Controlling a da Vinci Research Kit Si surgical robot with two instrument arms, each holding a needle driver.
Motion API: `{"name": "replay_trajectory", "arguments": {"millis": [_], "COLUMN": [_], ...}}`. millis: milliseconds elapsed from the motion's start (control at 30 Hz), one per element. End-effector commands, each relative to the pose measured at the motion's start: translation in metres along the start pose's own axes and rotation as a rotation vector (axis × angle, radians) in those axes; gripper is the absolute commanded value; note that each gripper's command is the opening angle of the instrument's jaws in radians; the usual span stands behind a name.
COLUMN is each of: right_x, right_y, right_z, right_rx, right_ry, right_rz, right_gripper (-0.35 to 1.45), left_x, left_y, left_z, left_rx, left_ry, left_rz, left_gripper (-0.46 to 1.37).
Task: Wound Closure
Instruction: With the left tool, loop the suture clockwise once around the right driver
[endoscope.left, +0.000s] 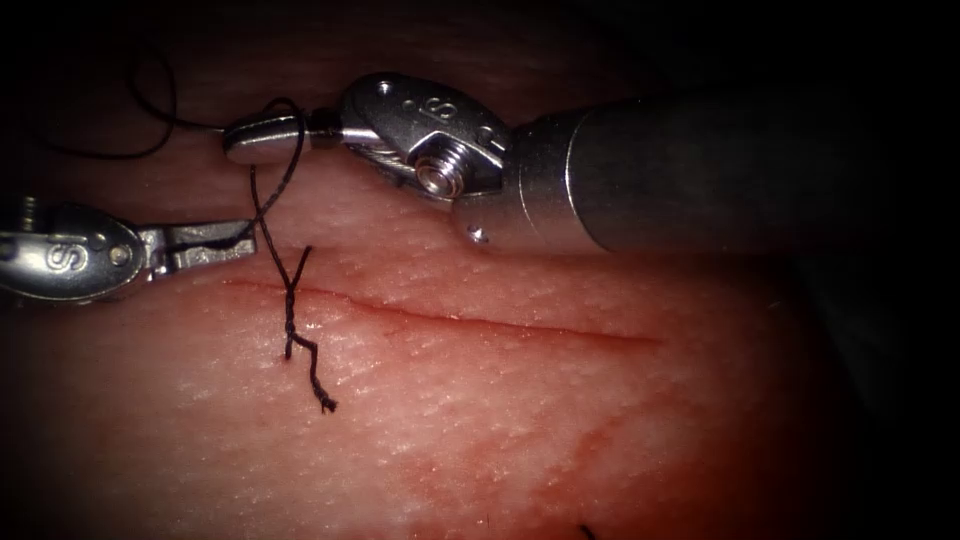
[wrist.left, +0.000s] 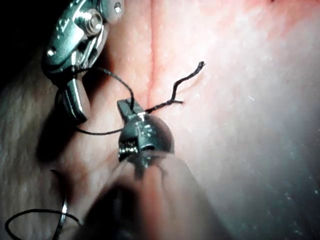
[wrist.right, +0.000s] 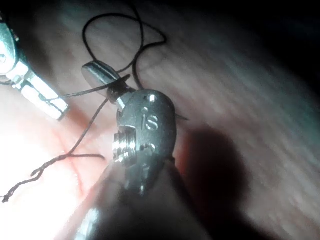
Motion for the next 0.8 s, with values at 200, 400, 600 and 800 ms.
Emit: {"name": "replay_trajectory", "arguments": {"millis": [200,400,600,800], "right_x": [-0.0001,-0.0003,-0.0004,-0.0006], "right_y": [-0.0003,-0.0007,-0.0012,-0.0021], "right_z": [0.0002,0.0004,0.0005,0.0004], "right_rx": [0.032,0.079,0.152,0.234], "right_ry": [0.042,0.071,0.090,0.081], "right_rz": [0.025,0.057,0.109,0.127], "right_gripper": [-0.35,-0.35,-0.35,-0.35], "left_x": [-0.0001,-0.0006,-0.0011,-0.0014], "left_y": [0.0000,-0.0005,-0.0013,-0.0022], "left_z": [0.0011,0.0017,0.0022,0.0028], "left_rx": [-0.011,-0.014,-0.019,-0.032], "left_ry": [0.002,0.003,0.007,0.017], "left_rz": [0.008,0.013,0.023,0.026], "left_gripper": [-0.35,-0.35,-0.35,-0.35]}}
